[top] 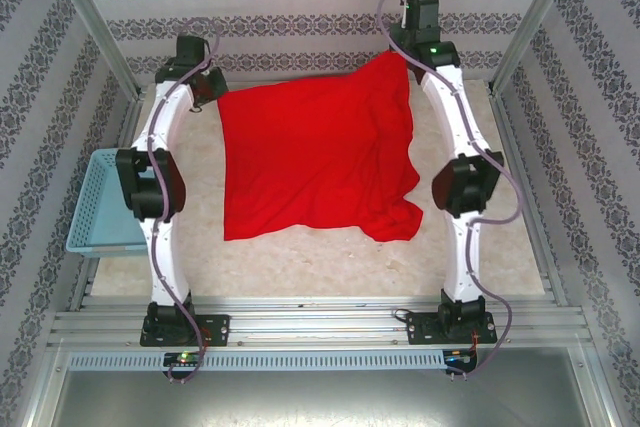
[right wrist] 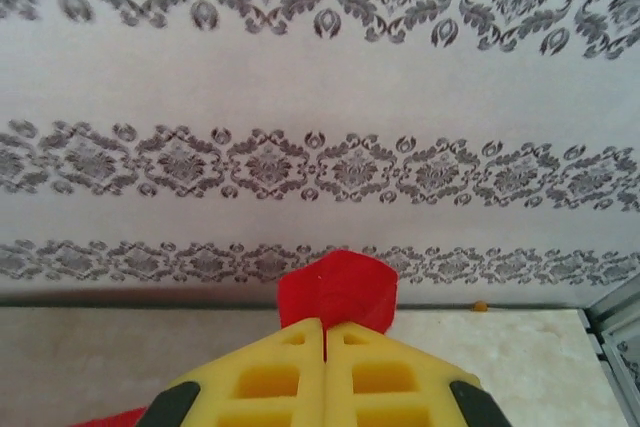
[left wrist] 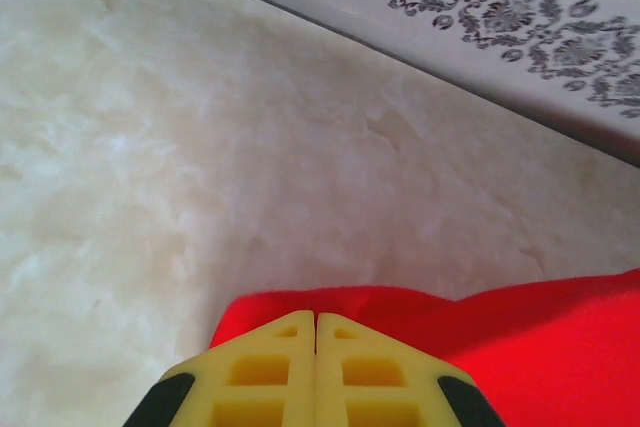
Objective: Fold the inside-out t-shirt
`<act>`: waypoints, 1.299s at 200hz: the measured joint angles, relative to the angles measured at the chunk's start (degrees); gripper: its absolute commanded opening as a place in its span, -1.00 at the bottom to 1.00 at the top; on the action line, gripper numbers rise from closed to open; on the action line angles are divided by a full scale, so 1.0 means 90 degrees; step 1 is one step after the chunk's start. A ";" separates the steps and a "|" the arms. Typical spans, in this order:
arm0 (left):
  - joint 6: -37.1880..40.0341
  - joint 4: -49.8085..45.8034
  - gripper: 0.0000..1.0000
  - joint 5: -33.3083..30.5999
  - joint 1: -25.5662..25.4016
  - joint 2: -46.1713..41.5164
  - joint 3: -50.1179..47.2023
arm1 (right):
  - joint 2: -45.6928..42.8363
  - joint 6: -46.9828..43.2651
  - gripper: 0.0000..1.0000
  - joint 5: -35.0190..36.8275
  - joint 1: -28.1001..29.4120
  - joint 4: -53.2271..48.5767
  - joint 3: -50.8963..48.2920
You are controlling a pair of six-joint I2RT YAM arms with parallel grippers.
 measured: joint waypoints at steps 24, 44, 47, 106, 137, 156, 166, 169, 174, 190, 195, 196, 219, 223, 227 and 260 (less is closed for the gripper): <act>-0.0078 0.0391 -1.00 -0.0002 0.0000 -0.1705 -0.1571 | -0.1717 -0.0148 -1.00 0.0117 0.0442 0.0498 -0.2062; -0.0197 0.0763 -1.00 0.0002 0.0000 -0.3215 -0.2395 | -0.3172 -0.0260 -1.00 0.0175 0.0901 0.0901 -0.3308; -0.0216 0.0804 -1.00 0.0012 0.0000 -0.3449 -0.2475 | -0.3381 -0.0272 -1.00 0.0187 0.0962 0.0940 -0.3434; -0.0493 0.1253 -1.00 0.0172 0.0000 -0.6863 -0.3337 | -0.7203 -0.0238 -1.00 0.0182 0.1146 0.1270 -0.4556; -0.0527 0.1175 -1.00 0.0296 0.0000 -0.7706 -0.3140 | -0.8034 -0.0097 -1.00 -0.0085 0.1146 0.1061 -0.3592; -0.0527 0.1122 -1.00 0.0321 0.0000 -0.7946 -0.2676 | -0.8068 -0.0058 -1.00 -0.0279 0.1146 0.0976 -0.2708; -0.0525 0.1112 -1.00 0.0318 0.0000 -0.7990 -0.2387 | -0.8029 -0.0061 -1.00 -0.0340 0.1146 0.0918 -0.2312; -0.0525 0.1103 -1.00 0.0321 0.0000 -0.7995 -0.2293 | -0.8009 -0.0061 -1.00 -0.0355 0.1146 0.0891 -0.2198; -0.0517 0.1103 -1.00 0.0330 0.0000 -0.7997 -0.2123 | -0.7980 -0.0063 -1.00 -0.0369 0.1146 0.0877 -0.2047; -0.0503 0.1086 -1.00 0.0372 0.0000 -0.7958 -0.1690 | -0.7786 -0.0087 -1.00 -0.0374 0.1146 0.0758 -0.1489; -0.0500 0.1088 -1.00 0.0401 0.0000 -0.7929 -0.1591 | -0.7706 -0.0112 -1.00 -0.0372 0.1146 0.0743 -0.1350; -0.0500 0.1088 -1.00 0.0413 0.0000 -0.7922 -0.1566 | -0.7696 -0.0114 -1.00 -0.0369 0.1146 0.0741 -0.1331; -0.0500 0.1088 -1.00 0.0556 0.0000 -0.7667 -0.1377 | -0.7281 -0.0282 -1.00 -0.0289 0.1146 0.0741 -0.1025; -0.0500 0.1088 -1.00 0.0585 0.0000 -0.7587 -0.1377 | -0.7189 -0.0321 -1.00 -0.0243 0.1146 0.0741 -0.1018; -0.0500 0.1088 -1.00 0.0610 0.0000 -0.7502 -0.1394 | -0.7104 -0.0374 -1.00 -0.0204 0.1146 0.0746 -0.1013; -0.0495 0.1090 -1.00 0.0663 0.0000 -0.6569 -0.1863 | -0.6188 -0.0656 -1.00 0.0085 0.0920 0.0784 -0.1362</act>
